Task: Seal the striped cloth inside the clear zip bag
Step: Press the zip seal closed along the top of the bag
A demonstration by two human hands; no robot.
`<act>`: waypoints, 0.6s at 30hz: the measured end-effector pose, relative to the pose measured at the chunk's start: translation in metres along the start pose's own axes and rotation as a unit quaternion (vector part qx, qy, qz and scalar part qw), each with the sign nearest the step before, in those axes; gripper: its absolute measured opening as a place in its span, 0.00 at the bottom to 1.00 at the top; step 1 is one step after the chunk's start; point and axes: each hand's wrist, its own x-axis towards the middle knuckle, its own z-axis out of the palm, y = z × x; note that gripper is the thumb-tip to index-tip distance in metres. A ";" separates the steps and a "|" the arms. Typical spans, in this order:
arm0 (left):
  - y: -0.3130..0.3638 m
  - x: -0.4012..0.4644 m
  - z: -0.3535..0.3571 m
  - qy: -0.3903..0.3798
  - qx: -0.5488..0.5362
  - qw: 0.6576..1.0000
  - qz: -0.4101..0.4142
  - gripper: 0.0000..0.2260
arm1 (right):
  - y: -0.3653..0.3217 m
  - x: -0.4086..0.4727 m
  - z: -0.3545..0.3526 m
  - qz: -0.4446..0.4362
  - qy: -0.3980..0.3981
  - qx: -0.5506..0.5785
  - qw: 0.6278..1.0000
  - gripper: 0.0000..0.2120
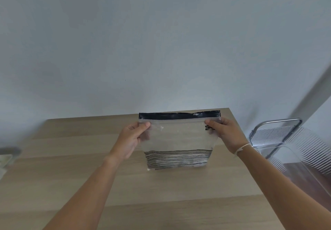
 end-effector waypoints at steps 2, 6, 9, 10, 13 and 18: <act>-0.002 0.000 -0.001 -0.010 0.024 1.000 -0.018 0.13 | 0.002 0.000 0.000 0.008 -0.016 0.011 1.000 0.02; -0.003 0.001 0.004 -0.006 0.016 0.999 -0.028 0.09 | 0.007 0.000 0.002 0.019 -0.053 0.028 0.998 0.06; -0.001 0.002 0.005 0.002 0.035 0.999 -0.025 0.08 | 0.005 0.000 0.001 0.018 -0.067 0.016 0.997 0.10; 0.000 0.001 0.005 0.006 0.043 0.999 -0.026 0.08 | 0.003 0.000 0.001 0.016 -0.067 0.012 0.998 0.09; 0.000 0.001 0.006 0.021 0.060 0.998 -0.018 0.06 | 0.000 -0.001 0.001 0.005 -0.069 0.009 0.998 0.02; 0.002 0.001 0.007 0.021 0.059 0.998 -0.011 0.05 | -0.001 0.001 0.003 0.000 -0.057 0.036 0.998 0.03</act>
